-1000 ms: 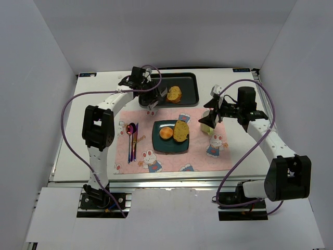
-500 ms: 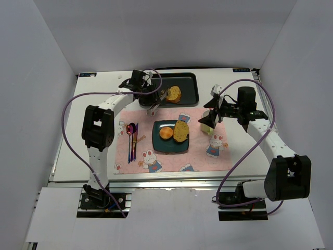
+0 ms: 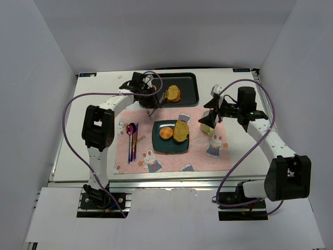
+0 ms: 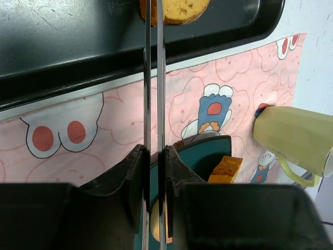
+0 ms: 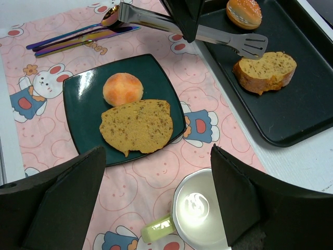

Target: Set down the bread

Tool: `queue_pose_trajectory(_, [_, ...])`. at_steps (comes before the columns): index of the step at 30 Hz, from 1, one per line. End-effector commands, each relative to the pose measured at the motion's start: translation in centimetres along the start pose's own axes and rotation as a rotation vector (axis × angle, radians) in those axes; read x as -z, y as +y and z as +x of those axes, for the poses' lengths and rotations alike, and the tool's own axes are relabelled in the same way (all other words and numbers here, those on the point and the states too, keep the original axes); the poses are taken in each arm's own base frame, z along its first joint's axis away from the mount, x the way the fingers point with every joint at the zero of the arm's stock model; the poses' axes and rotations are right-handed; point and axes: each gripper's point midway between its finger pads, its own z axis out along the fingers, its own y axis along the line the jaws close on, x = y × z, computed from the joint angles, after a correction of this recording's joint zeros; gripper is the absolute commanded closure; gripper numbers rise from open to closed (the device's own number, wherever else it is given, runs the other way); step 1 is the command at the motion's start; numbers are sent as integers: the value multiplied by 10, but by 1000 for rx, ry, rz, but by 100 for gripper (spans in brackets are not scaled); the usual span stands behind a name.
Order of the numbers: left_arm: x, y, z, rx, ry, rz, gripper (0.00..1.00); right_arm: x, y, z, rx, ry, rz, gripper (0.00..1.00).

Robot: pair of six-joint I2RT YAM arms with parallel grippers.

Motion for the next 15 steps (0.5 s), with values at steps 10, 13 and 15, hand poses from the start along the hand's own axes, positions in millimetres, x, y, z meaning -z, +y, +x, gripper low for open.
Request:
queue_pose_trajectory(10, [79, -69, -66, 4, -261, 174, 97, 5, 1, -18, 52, -41, 3, 14])
queue_pose_trajectory(13, [101, -80, -70, 8, -297, 196, 98, 5, 1, -18, 53, -41, 3, 14])
queue_pose_trajectory(15, [106, -80, -62, 12, -286, 193, 98, 6, 1, -20, 60, -44, 4, 14])
